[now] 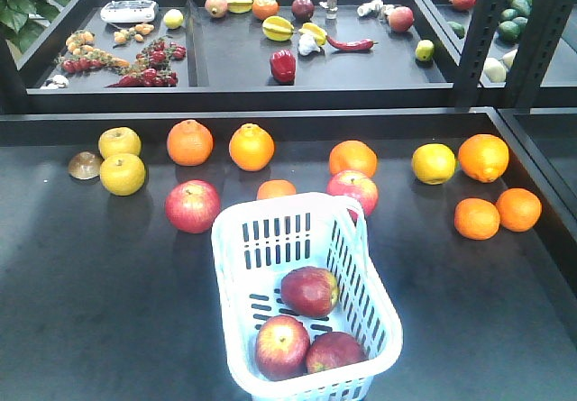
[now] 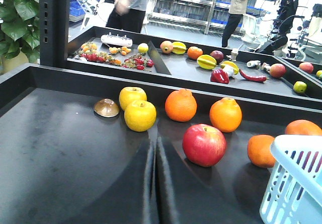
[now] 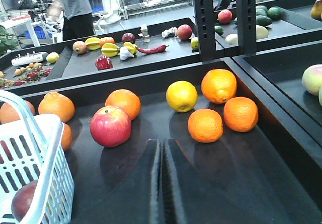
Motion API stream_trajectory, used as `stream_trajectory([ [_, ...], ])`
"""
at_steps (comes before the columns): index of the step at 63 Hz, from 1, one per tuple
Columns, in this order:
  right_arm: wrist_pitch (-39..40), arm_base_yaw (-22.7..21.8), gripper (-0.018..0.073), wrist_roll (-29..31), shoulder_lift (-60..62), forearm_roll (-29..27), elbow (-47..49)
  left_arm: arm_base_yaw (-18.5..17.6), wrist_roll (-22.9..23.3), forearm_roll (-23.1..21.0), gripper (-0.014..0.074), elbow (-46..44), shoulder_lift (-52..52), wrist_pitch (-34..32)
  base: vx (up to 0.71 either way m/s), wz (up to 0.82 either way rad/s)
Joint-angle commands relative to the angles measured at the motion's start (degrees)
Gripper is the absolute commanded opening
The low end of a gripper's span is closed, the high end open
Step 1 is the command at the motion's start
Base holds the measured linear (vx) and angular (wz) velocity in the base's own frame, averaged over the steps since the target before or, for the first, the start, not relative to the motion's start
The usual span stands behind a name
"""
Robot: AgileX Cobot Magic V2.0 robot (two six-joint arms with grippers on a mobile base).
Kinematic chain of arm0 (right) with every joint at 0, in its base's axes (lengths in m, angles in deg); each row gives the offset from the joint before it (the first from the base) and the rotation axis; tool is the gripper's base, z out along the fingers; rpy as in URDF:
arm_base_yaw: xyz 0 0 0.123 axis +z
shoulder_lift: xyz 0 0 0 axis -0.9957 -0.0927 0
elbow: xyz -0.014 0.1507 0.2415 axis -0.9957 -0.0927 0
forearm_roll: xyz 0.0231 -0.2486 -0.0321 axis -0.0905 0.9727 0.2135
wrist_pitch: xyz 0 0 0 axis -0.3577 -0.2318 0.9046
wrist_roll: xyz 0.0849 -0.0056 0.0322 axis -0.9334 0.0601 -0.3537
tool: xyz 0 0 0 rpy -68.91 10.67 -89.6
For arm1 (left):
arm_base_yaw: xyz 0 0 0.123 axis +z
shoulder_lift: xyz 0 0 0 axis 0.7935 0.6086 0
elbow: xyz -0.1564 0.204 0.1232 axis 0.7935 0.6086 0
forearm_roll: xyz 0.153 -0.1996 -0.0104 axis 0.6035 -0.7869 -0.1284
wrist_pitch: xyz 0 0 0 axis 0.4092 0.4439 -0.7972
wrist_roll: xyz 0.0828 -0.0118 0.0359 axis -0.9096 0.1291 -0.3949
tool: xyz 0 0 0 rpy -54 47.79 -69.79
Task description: Pick three apples into basket with both arms
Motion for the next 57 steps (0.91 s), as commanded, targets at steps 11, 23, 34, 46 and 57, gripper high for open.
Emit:
stream_trajectory([
  [11, 4.2, 0.1, -0.0005, 0.6, 0.7, 0.7, -0.8, -0.3, -0.1, -0.3, -0.0006, -1.4, -0.7, -4.6, 0.00, 0.00],
  [23, 4.2, 0.1, -0.0005, 0.6, 0.7, 0.7, -0.8, -0.3, -0.1, -0.3, -0.0006, -1.4, -0.7, -4.6, 0.00, 0.00],
  [34, 4.1, 0.1, -0.0005, 0.6, 0.7, 0.7, -0.8, -0.3, -0.1, -0.3, -0.0006, -1.4, -0.7, -4.6, 0.00, 0.00],
  [46, 4.1, 0.1, -0.0005, 0.6, 0.7, 0.7, -0.8, -0.3, -0.1, -0.3, -0.0006, -1.4, -0.7, -4.6, 0.00, 0.00],
  [57, 4.1, 0.1, -0.0005, 0.6, 0.7, 0.7, -0.8, -0.3, -0.1, -0.3, -0.0006, -1.4, -0.7, -4.6, 0.00, 0.00],
])
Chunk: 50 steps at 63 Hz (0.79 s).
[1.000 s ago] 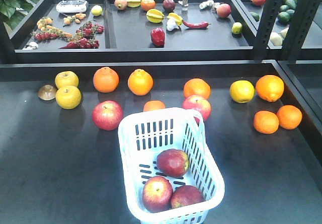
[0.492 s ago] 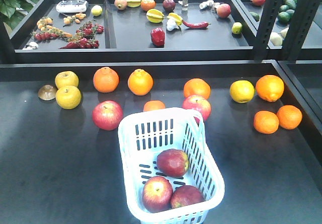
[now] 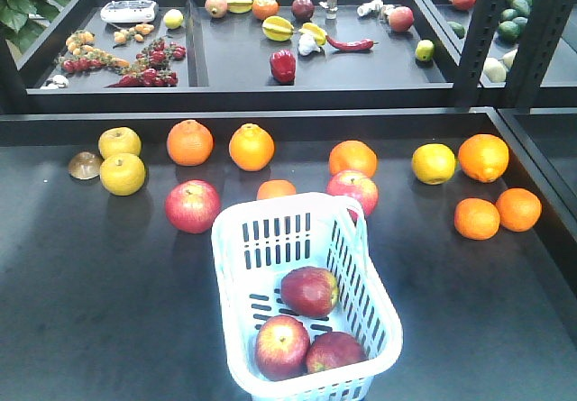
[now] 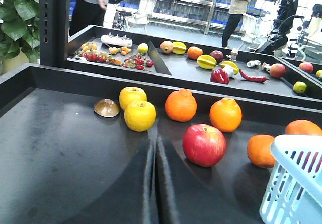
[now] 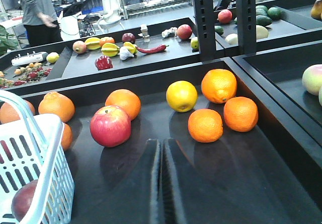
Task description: Pick three apples into basket with both arms
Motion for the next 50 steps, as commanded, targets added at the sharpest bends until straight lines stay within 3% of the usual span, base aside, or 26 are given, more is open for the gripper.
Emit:
stream_trajectory([
  [1, 4.1, 0.1, -0.0005, 0.6, 0.7, 0.7, -0.8, -0.3, -0.1, -0.3, -0.0006, -1.4, -0.7, -4.6, 0.00, 0.00],
  [50, 4.2, 0.1, -0.0005, 0.6, 0.7, 0.7, -0.8, -0.3, -0.1, -0.3, -0.0006, -1.4, -0.7, -4.6, 0.00, 0.00],
])
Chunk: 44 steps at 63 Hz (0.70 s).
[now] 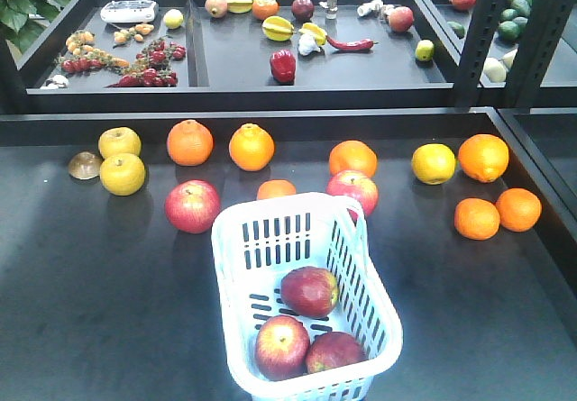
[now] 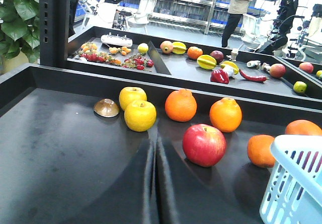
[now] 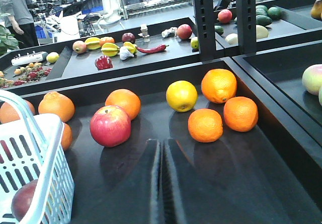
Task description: Pick three apples into basket with both arms
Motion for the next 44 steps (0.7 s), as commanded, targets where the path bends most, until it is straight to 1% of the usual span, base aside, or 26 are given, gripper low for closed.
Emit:
stream_trajectory([
  [1, 4.2, 0.1, -0.0005, 0.6, 0.7, 0.7, -0.8, -0.3, -0.1, -0.3, -0.0006, -1.4, -0.7, -4.6, 0.00, 0.00],
  [44, 4.2, 0.1, -0.0005, 0.6, 0.7, 0.7, -0.8, -0.3, -0.1, -0.3, -0.0006, -1.4, -0.7, -4.6, 0.00, 0.00],
])
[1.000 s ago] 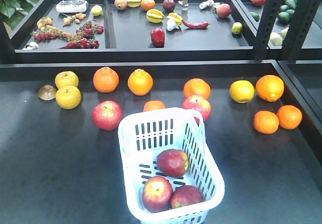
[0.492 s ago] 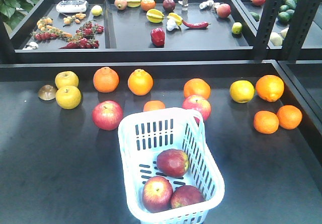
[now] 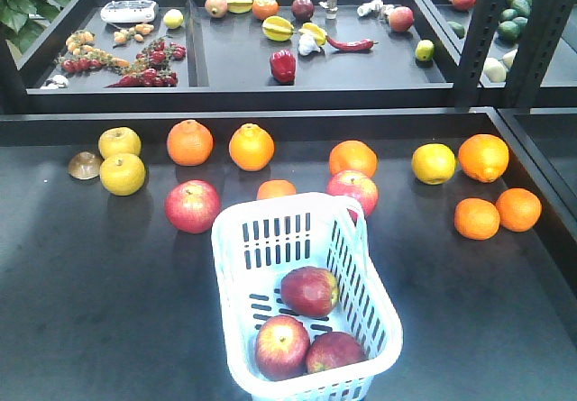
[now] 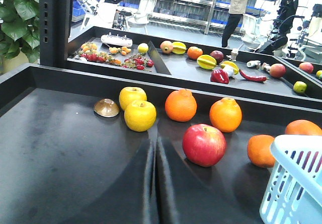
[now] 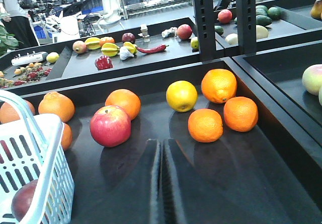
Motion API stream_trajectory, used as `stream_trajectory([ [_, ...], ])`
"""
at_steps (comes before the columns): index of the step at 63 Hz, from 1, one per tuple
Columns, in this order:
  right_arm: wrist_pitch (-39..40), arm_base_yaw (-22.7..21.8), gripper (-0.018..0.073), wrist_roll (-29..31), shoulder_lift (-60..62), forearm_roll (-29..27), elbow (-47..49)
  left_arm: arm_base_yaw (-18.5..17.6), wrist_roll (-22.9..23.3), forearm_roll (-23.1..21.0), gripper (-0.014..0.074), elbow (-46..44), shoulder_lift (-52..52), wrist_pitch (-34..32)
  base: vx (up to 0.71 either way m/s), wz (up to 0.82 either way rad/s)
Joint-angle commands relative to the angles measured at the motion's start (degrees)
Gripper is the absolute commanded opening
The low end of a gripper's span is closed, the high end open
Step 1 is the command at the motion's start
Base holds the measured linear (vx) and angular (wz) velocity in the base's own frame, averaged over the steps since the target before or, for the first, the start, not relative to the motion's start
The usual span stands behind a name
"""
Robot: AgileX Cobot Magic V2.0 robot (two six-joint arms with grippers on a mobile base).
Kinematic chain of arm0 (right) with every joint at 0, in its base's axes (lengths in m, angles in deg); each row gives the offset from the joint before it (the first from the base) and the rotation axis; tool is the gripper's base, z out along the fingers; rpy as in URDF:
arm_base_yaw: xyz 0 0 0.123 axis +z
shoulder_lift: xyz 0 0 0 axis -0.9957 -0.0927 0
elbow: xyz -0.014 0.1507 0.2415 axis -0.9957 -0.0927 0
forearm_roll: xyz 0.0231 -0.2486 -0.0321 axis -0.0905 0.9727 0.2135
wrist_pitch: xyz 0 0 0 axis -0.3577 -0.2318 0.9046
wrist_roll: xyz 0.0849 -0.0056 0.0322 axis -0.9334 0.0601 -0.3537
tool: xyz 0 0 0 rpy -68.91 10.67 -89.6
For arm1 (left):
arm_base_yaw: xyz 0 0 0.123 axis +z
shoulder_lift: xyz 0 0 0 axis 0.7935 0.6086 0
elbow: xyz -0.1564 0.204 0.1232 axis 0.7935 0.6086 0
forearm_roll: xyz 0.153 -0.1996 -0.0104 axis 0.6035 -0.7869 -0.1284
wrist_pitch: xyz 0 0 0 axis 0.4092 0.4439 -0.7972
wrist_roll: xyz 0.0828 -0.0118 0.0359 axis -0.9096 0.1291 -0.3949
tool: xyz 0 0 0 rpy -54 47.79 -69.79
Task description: Pick three apples into basket with both arms
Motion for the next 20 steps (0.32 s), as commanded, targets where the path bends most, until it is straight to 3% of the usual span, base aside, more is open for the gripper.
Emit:
stream_trajectory([
  [1, 4.2, 0.1, -0.0005, 0.6, 0.7, 0.7, -0.8, -0.3, -0.1, -0.3, -0.0006, -1.4, -0.7, -4.6, 0.00, 0.00],
  [20, 4.2, 0.1, -0.0005, 0.6, 0.7, 0.7, -0.8, -0.3, -0.1, -0.3, -0.0006, -1.4, -0.7, -4.6, 0.00, 0.00],
])
